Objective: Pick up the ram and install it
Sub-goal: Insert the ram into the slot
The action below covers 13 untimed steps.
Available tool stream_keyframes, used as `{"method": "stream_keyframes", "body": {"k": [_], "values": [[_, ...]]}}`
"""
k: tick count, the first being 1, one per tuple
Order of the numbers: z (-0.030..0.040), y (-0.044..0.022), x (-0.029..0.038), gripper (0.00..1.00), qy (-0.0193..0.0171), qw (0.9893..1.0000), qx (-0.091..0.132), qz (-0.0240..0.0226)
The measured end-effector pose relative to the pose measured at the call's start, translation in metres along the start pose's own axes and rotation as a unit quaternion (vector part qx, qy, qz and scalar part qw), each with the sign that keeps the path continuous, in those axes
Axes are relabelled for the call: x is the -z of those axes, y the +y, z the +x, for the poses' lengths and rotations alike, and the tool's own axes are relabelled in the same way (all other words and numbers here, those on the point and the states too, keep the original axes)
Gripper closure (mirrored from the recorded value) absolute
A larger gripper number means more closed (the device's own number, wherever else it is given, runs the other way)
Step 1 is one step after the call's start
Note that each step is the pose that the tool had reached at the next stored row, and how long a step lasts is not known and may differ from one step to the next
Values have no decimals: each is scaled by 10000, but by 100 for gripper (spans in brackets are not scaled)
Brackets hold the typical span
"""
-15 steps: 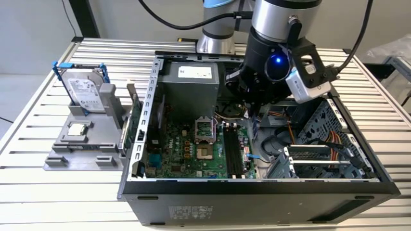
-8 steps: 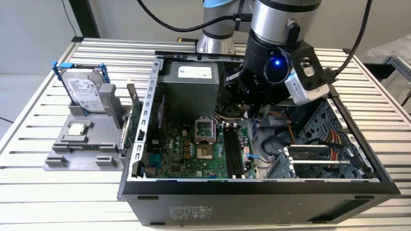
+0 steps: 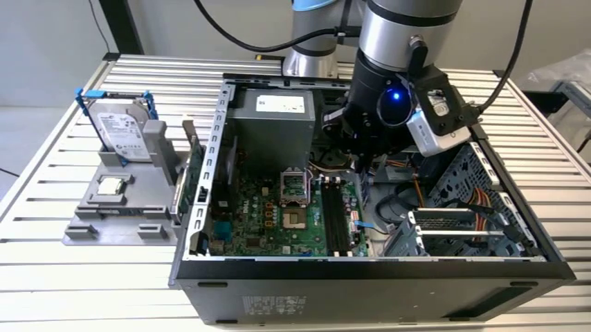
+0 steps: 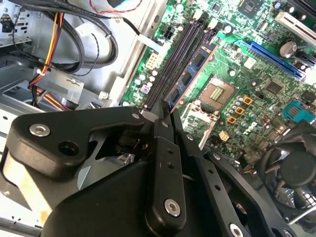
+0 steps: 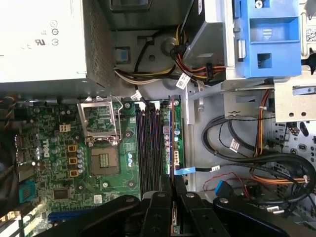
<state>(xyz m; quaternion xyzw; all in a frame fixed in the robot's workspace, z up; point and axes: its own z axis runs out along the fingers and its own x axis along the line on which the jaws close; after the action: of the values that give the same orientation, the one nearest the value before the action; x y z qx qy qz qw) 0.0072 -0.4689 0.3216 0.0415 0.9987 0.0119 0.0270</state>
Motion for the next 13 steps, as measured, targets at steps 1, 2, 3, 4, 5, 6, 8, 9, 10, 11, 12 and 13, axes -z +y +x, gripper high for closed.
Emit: {"method": "stream_keyframes", "body": {"k": [1, 2, 3, 4, 5, 6, 8, 9, 10, 11, 12, 13], "values": [[0, 0, -1, 100, 0, 10000, 0, 0], [0, 0, -1, 100, 0, 10000, 0, -1], [-1, 0, -2, 100, 0, 10000, 1, -1], [-1, 0, -2, 100, 0, 10000, 1, -1], [-1, 0, -3, 100, 0, 10000, 1, 0], [-1, 0, -10, 100, -1, 10000, 1, -3], [0, -1, -28, 100, -1, 10000, 1, 4], [1, 0, -32, 100, -1, 10000, 0, 7], [2, -1, -44, 100, -1, 10000, 0, 8], [3, -2, -60, 100, -1, 10000, 1, 8], [3, -2, -74, 100, -1, 10000, 1, 8], [4, -2, -90, 100, -1, 10000, 1, 8]]}}
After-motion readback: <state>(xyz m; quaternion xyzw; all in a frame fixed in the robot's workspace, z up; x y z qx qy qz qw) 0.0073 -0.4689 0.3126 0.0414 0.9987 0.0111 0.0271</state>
